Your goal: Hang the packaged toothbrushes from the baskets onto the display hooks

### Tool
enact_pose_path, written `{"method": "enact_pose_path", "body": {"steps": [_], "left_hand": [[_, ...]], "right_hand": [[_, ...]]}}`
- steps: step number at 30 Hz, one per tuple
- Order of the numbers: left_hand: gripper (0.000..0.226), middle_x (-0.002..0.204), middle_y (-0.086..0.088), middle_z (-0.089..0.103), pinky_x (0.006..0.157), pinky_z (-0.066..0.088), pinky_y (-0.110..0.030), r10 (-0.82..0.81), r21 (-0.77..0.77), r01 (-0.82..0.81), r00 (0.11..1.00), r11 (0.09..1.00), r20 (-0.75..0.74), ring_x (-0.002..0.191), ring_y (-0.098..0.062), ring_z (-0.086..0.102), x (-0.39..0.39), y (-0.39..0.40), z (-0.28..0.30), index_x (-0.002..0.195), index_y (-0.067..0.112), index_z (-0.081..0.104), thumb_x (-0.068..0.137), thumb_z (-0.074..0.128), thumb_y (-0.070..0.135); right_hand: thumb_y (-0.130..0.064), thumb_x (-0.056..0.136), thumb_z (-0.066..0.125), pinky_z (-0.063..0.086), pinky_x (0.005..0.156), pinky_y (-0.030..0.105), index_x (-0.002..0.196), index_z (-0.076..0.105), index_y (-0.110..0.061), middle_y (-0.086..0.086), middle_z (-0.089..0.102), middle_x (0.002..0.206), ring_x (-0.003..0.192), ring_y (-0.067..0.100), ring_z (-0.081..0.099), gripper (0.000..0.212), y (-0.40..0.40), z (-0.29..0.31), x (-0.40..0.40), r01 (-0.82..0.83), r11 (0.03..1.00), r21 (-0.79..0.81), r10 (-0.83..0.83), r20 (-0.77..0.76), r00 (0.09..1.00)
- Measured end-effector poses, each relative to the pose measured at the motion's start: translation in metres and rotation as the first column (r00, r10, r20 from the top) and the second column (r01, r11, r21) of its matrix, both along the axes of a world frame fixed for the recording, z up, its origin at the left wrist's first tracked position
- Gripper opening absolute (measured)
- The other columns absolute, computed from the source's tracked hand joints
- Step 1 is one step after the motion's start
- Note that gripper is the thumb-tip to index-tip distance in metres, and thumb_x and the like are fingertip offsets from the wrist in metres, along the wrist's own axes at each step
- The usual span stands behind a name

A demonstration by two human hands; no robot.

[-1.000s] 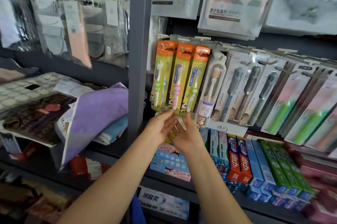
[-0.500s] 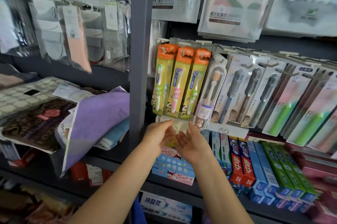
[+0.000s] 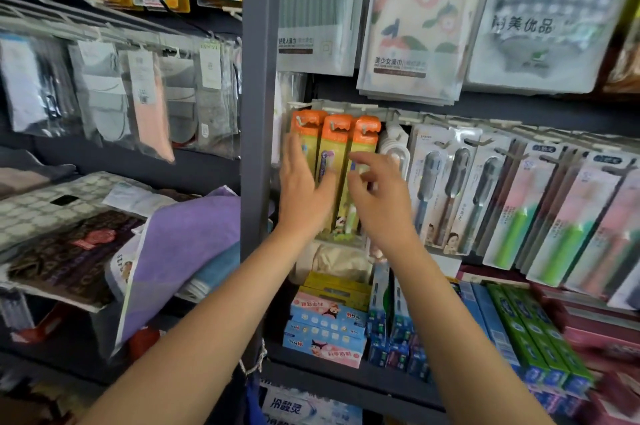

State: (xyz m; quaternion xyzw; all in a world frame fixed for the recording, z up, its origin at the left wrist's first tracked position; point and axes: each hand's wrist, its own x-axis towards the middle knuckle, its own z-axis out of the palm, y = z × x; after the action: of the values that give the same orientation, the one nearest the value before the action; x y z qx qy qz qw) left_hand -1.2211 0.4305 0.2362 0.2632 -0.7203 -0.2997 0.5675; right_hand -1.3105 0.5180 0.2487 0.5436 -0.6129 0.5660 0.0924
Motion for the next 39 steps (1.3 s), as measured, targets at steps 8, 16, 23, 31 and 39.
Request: {"method": "enact_pose_path", "body": {"steps": [8, 16, 23, 31, 39], "left_hand": [[0.08, 0.17, -0.003, 0.004, 0.119, 0.001, -0.024, 0.052, 0.017, -0.052, 0.999, 0.998, 0.002, 0.155, -0.016, 0.003, -0.006, -0.017, 0.017, 0.162, 0.018, 0.005, 0.1, 0.056, 0.019], [0.065, 0.163, -0.006, 0.026, 0.121, 0.02, -0.031, 0.064, 0.099, -0.059, 0.997, 0.993, -0.042, 0.151, -0.021, 0.024, -0.009, -0.026, 0.014, 0.159, 0.018, 0.023, 0.101, 0.052, 0.012], [0.065, 0.155, -0.006, 0.039, 0.104, 0.029, -0.01, 0.047, 0.112, -0.034, 0.992, 0.993, -0.121, 0.141, -0.018, 0.039, -0.005, -0.026, 0.018, 0.155, 0.014, 0.031, 0.098, 0.057, 0.001], [0.068, 0.153, -0.005, 0.043, 0.114, 0.038, -0.034, 0.08, 0.072, -0.069, 0.984, 0.995, -0.162, 0.14, -0.018, 0.043, -0.007, -0.024, 0.02, 0.154, 0.014, 0.034, 0.094, 0.058, -0.005], [0.072, 0.148, -0.009, 0.047, 0.097, 0.025, 0.006, 0.141, 0.009, -0.141, 0.983, 0.99, -0.118, 0.136, -0.017, 0.044, -0.008, -0.022, 0.01, 0.155, 0.015, 0.035, 0.091, 0.063, -0.004]], "right_hand": [[-0.008, 0.099, 0.052, 0.053, 0.053, 0.038, 0.151, 0.046, -0.018, 0.0, 0.029, 0.165, 0.096, 0.032, 0.068, 0.054, -0.021, 0.013, -0.014, 0.193, 0.981, 0.032, -0.134, -0.612, 0.78], [-0.001, 0.086, 0.065, 0.03, 0.047, 0.026, 0.151, 0.047, -0.016, 0.005, 0.034, 0.163, 0.067, 0.029, 0.065, 0.069, -0.033, 0.014, -0.021, 0.338, 0.941, 0.022, -0.228, -0.697, 0.679], [-0.002, 0.088, 0.063, 0.032, 0.052, 0.028, 0.156, 0.038, -0.017, 0.004, 0.026, 0.166, 0.079, 0.03, 0.067, 0.074, -0.035, 0.016, -0.02, 0.359, 0.93, 0.082, -0.197, -0.713, 0.673], [-0.009, 0.094, 0.059, 0.038, 0.056, 0.028, 0.153, 0.043, -0.015, 0.005, 0.028, 0.166, 0.087, 0.032, 0.068, 0.061, -0.036, 0.016, -0.017, 0.32, 0.944, 0.073, -0.188, -0.68, 0.709], [-0.005, 0.09, 0.063, 0.037, 0.052, 0.027, 0.155, 0.04, -0.013, 0.004, 0.029, 0.165, 0.083, 0.029, 0.068, 0.069, -0.036, 0.012, -0.021, 0.343, 0.938, 0.044, -0.212, -0.713, 0.669]]}}
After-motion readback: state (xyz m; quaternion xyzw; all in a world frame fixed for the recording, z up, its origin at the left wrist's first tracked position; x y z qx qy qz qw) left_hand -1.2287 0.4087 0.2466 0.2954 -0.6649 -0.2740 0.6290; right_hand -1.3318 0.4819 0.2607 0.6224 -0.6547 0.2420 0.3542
